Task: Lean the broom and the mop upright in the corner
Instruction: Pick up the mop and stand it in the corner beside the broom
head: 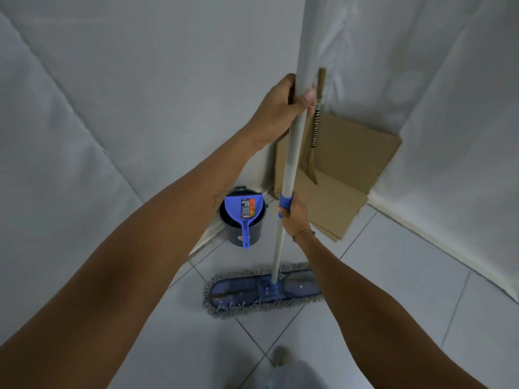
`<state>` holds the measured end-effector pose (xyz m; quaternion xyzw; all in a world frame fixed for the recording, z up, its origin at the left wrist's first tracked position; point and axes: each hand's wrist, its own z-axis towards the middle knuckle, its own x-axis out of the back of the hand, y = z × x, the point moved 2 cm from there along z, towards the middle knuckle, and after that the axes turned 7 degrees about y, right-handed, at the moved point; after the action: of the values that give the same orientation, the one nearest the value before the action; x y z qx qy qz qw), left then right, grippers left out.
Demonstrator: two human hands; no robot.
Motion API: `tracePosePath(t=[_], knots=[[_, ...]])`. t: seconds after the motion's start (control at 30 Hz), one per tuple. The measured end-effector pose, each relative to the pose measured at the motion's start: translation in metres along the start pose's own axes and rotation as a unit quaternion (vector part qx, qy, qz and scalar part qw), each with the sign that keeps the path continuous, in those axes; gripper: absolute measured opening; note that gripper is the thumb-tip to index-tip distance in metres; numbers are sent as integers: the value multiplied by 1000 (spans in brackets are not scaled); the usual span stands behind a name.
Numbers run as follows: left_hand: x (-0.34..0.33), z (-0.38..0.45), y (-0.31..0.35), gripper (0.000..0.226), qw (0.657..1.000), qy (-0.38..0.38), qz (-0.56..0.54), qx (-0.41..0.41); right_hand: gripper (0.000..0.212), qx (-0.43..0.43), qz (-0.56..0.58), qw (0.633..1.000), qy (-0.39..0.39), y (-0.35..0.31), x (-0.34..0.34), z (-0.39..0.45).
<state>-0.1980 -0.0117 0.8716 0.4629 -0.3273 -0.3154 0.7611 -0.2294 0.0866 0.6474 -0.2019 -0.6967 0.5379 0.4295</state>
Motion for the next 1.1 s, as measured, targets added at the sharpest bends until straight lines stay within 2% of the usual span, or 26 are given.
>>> tracePosePath(t=[0.07,0.23,0.5,0.57,0.7,0.8,1.1], knots=[[-11,16,-1,16,1000,-6,-25,-3,29,6,-26,1000,15,6,14,18],[-57,78,-23,21,1000,13,-9,-6,29,-7,-49,998,34,32,58,88],[-132,198,-59,20,998,65,-18,6,9,-41,-18,999,7,56,133,218],[-140,220,-67,19,996,81,-32,11,10,-46,-14,999,-8,58,145,245],[-144,265,-85,18,994,107,-27,12,10,-36,-27,999,-29,58,159,298],[-142,298,-106,18,990,137,-19,11,24,-10,-48,998,-47,55,161,341],[-143,384,-178,29,985,170,23,13,22,9,-99,992,-72,70,141,461]])
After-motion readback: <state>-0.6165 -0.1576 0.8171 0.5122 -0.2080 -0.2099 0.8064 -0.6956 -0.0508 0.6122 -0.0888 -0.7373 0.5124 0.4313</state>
